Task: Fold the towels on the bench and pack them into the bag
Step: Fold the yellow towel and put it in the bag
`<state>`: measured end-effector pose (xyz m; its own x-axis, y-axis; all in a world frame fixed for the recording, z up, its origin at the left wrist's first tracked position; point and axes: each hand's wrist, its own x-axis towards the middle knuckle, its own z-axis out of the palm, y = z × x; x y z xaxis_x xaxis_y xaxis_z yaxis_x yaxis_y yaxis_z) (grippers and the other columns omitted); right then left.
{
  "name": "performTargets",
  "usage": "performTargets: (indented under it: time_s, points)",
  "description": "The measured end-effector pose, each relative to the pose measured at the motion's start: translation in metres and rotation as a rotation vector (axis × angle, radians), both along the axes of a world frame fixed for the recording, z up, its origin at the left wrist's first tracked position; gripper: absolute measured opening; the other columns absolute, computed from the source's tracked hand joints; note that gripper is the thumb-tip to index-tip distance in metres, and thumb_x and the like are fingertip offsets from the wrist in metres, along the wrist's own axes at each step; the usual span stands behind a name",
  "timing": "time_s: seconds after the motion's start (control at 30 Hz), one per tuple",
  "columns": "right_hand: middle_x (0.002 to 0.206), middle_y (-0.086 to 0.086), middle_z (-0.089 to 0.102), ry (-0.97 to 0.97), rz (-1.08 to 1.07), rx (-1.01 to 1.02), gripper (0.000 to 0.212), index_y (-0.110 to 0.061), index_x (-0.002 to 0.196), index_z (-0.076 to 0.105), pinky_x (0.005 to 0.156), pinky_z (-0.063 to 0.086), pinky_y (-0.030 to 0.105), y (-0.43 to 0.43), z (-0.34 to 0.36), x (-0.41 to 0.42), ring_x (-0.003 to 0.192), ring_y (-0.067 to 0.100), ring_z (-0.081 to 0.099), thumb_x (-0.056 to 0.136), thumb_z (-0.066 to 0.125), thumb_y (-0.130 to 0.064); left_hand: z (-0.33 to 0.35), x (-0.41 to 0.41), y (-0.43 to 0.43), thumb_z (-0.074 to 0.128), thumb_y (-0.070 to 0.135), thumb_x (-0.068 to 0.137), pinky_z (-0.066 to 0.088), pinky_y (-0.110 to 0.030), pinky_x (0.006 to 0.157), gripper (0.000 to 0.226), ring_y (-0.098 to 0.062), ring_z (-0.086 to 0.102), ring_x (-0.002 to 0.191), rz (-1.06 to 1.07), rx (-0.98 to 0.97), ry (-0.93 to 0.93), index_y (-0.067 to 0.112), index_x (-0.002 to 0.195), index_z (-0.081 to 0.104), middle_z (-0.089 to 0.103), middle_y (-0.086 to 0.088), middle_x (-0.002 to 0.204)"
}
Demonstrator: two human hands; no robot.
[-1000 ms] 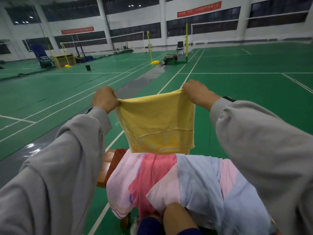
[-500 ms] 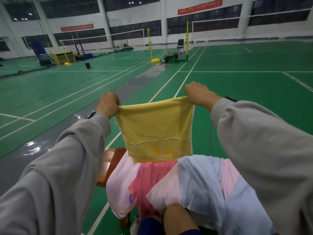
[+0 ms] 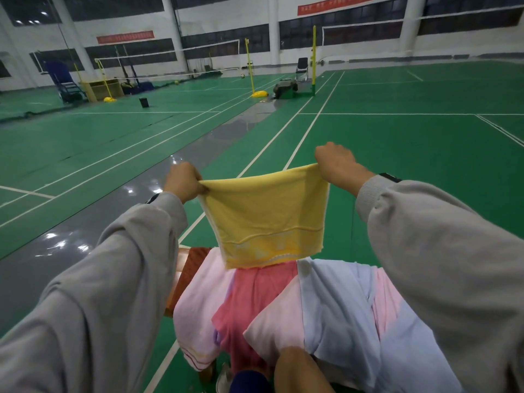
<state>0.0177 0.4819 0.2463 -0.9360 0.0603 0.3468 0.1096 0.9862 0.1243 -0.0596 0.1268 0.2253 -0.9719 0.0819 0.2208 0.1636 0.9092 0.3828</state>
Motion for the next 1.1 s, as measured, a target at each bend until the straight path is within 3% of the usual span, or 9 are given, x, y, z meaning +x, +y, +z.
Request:
performTargets:
  time_s: [0.17, 0.23, 0.33, 0.53, 0.67, 0.83, 0.9, 0.97, 1.1]
  points:
    - [0.065, 0.01, 0.054, 0.123, -0.159, -0.639, 0.018, -0.005, 0.071, 0.058, 0.046, 0.045, 0.03, 0.015, -0.01, -0.027, 0.058, 0.024, 0.054, 0.073, 0.053, 0.012, -0.011, -0.012, 0.011, 0.067, -0.012, 0.087, 0.062, -0.041, 0.081, 0.018, -0.04, 0.071, 0.092, 0.031, 0.805, -0.119, 0.004, 0.081, 0.067, 0.069, -0.023, 0.095]
    - [0.075, 0.013, 0.061, 0.182, -0.159, -1.001, 0.019, -0.003, 0.082, 0.065, 0.06, 0.06, 0.038, 0.019, -0.008, -0.034, 0.066, 0.027, 0.063, 0.077, 0.054, 0.012, -0.01, -0.016, 0.014, 0.065, -0.012, 0.089, 0.06, -0.038, 0.088, 0.02, -0.039, 0.068, 0.102, 0.014, 1.011, -0.075, 0.007, 0.083, 0.066, 0.067, -0.019, 0.094]
    - [0.098, 0.018, 0.068, 0.261, -0.096, -1.348, 0.019, -0.005, 0.09, 0.066, 0.076, 0.064, 0.047, 0.023, -0.004, -0.033, 0.094, 0.035, 0.07, 0.083, 0.054, 0.006, -0.001, -0.01, 0.014, 0.062, -0.011, 0.092, 0.059, -0.03, 0.088, 0.018, -0.034, 0.068, 0.104, -0.001, 1.11, -0.012, 0.007, 0.09, 0.065, 0.067, -0.019, 0.1]
    - [0.103, 0.017, 0.072, 0.226, 0.005, -1.394, 0.018, -0.016, 0.084, 0.065, 0.085, 0.062, 0.043, 0.023, -0.016, 0.022, 0.099, 0.03, 0.071, 0.086, 0.059, 0.001, -0.01, 0.032, 0.001, 0.057, -0.011, 0.095, 0.057, -0.036, 0.089, 0.017, -0.032, 0.063, 0.098, -0.039, 0.96, -0.058, 0.004, 0.097, 0.064, 0.064, -0.014, 0.09]
    - [0.092, 0.007, 0.066, -0.007, 0.087, -1.283, 0.009, -0.01, 0.088, 0.068, 0.085, 0.054, 0.041, 0.03, -0.043, 0.071, 0.093, 0.023, 0.06, 0.087, 0.063, -0.002, -0.047, 0.073, -0.015, 0.054, -0.002, 0.098, 0.054, -0.032, 0.073, 0.023, -0.026, 0.058, 0.087, -0.037, 0.748, -0.163, 0.013, 0.085, 0.064, 0.061, -0.015, 0.088]
    - [0.084, 0.008, 0.066, -0.401, 0.055, -1.127, 0.01, -0.011, 0.081, 0.07, 0.076, 0.048, 0.033, 0.038, -0.119, 0.138, 0.083, 0.023, 0.06, 0.084, 0.063, -0.004, -0.115, 0.129, -0.036, 0.062, 0.003, 0.095, 0.046, -0.02, 0.051, 0.018, -0.019, 0.053, 0.067, -0.175, 0.243, -0.377, 0.013, 0.082, 0.07, 0.061, -0.009, 0.075]
    - [0.089, 0.005, 0.075, -0.679, 0.011, -0.974, 0.014, -0.008, 0.093, 0.074, 0.08, 0.05, 0.034, 0.042, -0.151, 0.164, 0.086, 0.021, 0.072, 0.082, 0.066, -0.007, -0.148, 0.145, -0.046, 0.067, 0.008, 0.093, 0.053, -0.024, 0.061, 0.012, -0.017, 0.062, 0.069, -0.191, 0.113, -0.526, 0.016, 0.088, 0.076, 0.07, -0.006, 0.084]
    - [0.092, 0.001, 0.078, -0.868, -0.032, -0.889, 0.024, -0.007, 0.104, 0.073, 0.084, 0.051, 0.036, 0.043, -0.176, 0.183, 0.089, 0.021, 0.077, 0.081, 0.069, -0.007, -0.166, 0.158, -0.05, 0.069, 0.01, 0.093, 0.059, -0.032, 0.074, 0.013, -0.02, 0.073, 0.088, -0.174, 0.112, -0.717, 0.018, 0.097, 0.077, 0.076, -0.004, 0.097]
    - [0.1, 0.003, 0.076, -0.977, -0.084, -0.936, 0.021, -0.012, 0.104, 0.071, 0.08, 0.053, 0.037, 0.045, -0.195, 0.193, 0.09, 0.026, 0.077, 0.084, 0.071, -0.005, -0.168, 0.164, -0.045, 0.072, 0.013, 0.094, 0.057, -0.035, 0.077, 0.014, -0.025, 0.075, 0.095, -0.207, 0.169, -0.854, 0.01, 0.107, 0.075, 0.078, -0.007, 0.099]
